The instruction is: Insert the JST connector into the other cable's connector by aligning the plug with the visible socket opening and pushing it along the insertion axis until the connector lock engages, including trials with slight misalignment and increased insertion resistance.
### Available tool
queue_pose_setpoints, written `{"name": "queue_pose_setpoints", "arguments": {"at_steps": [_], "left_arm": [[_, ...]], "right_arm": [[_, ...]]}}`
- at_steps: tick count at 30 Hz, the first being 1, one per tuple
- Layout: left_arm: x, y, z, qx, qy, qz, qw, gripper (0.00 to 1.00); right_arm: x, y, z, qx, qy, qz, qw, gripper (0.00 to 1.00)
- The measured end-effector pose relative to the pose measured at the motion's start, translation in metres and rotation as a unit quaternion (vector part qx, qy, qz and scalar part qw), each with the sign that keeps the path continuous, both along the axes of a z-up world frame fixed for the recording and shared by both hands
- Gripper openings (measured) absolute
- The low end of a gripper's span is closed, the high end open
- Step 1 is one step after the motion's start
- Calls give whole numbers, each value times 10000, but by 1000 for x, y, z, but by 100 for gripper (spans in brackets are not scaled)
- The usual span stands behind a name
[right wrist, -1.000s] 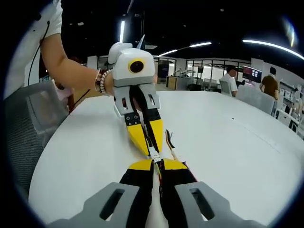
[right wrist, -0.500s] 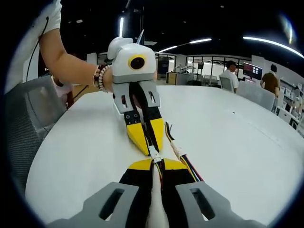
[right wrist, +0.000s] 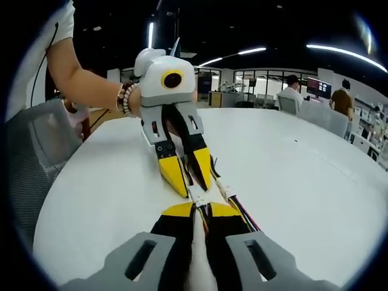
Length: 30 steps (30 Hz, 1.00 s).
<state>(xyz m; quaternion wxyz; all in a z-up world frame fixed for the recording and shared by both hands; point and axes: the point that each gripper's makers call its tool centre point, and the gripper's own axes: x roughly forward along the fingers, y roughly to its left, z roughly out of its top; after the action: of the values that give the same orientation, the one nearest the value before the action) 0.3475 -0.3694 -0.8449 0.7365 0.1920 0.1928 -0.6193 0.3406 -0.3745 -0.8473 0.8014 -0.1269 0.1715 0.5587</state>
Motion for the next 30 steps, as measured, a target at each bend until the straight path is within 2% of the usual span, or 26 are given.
{"name": "queue_pose_setpoints", "arguments": {"at_steps": [2,6,16,18,22,27,30], "left_arm": [[-1,0,0,-8,32,1,10000,7],[0,1,-1,-3,68,119,9999,7],[-11,5,0,-83,284,597,9978,19],[-16,3,8,-302,435,651,9965,20],[-17,2,28,-622,445,828,9936,23],[-18,3,50,-768,326,960,9919,30],[-22,4,55,-801,355,1000,9911,34]], "right_arm": [[2,-2,0,32,54,-92,9999,13],[1,-1,0,20,38,-111,9999,12],[0,-9,0,-144,227,-270,9993,15],[-3,-12,3,-184,257,-306,9990,16],[-6,-17,12,-188,259,-438,9985,22],[-8,-23,28,-204,165,-653,9975,28],[-11,-25,36,-141,198,-717,9971,32]]}}
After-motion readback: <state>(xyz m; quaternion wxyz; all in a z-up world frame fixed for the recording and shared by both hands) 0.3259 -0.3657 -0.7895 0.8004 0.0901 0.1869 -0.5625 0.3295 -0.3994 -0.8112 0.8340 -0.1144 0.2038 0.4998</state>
